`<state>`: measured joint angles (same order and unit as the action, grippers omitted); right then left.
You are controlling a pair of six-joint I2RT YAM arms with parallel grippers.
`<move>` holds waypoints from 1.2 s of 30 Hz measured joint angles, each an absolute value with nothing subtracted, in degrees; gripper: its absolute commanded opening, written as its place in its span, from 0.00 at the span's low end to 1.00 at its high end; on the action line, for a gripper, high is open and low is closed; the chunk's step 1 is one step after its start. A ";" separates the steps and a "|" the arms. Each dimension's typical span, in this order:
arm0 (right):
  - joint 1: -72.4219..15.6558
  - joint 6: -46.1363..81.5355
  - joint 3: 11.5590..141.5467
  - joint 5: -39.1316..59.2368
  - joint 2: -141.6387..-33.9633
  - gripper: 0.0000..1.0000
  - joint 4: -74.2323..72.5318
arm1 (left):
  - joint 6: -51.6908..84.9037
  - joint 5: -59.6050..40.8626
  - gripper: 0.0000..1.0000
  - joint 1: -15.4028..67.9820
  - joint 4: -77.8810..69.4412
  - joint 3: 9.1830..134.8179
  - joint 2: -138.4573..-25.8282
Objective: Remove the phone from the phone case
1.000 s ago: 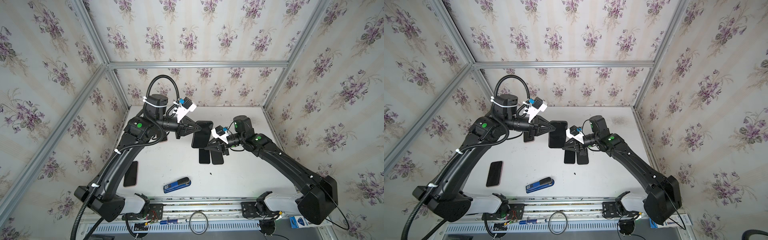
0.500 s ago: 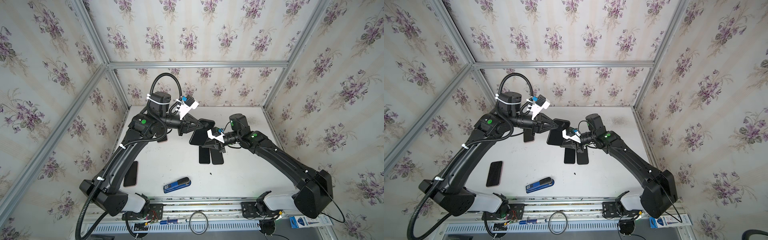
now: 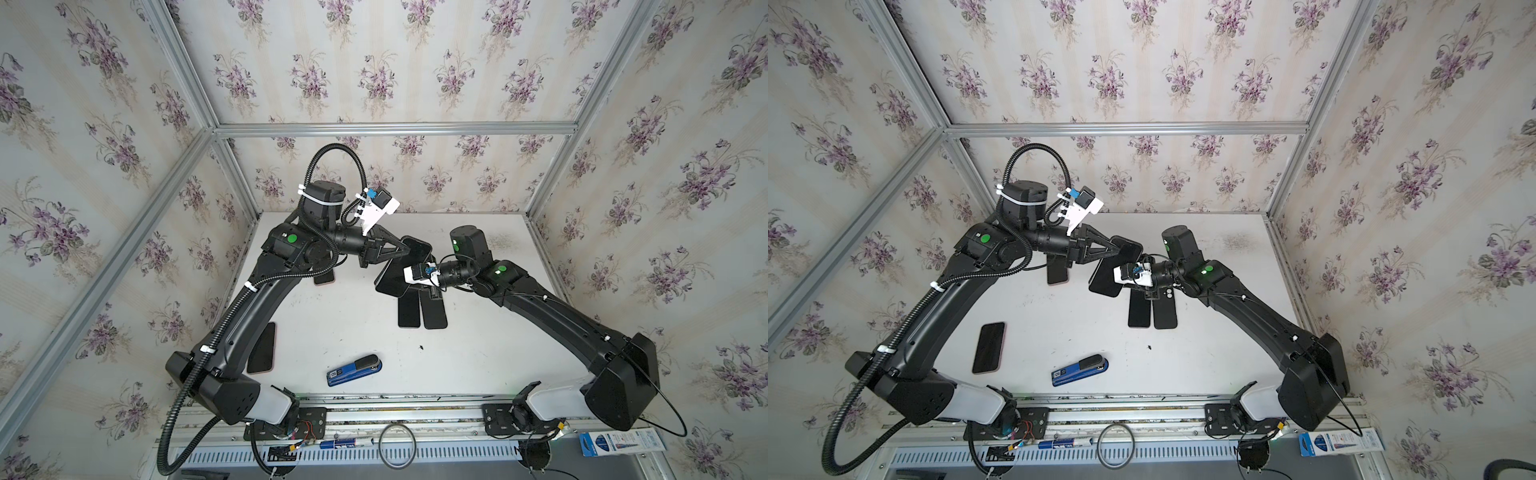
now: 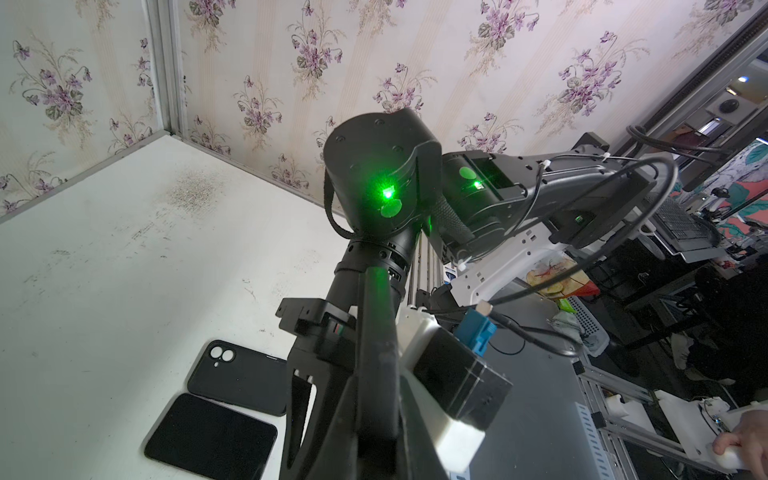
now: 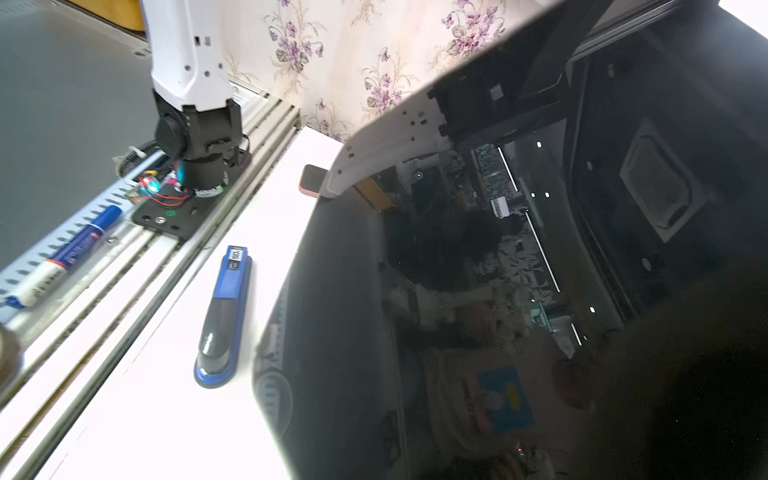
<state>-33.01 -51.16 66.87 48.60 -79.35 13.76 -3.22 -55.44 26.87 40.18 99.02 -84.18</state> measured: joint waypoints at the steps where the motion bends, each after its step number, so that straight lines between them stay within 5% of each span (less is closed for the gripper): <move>1: -33.06 -50.35 65.25 47.92 -78.70 0.34 11.64 | -3.09 -55.16 0.00 26.87 40.25 99.02 -84.18; 8: -33.19 -39.77 52.60 41.85 -71.75 0.58 -3.49 | 0.45 -52.88 0.00 26.24 41.41 102.06 -84.49; 15: -33.10 -19.59 42.85 30.57 -60.36 0.63 -13.32 | 11.57 -46.30 0.00 25.87 34.63 100.07 -80.14; 24: -31.33 10.24 42.37 17.72 -46.44 0.67 -6.52 | 36.47 -36.97 0.00 24.51 17.72 86.61 -72.69; 36: -31.16 44.05 36.80 28.42 -45.12 0.65 -17.02 | 66.89 -31.20 0.00 24.53 -10.15 66.87 -67.18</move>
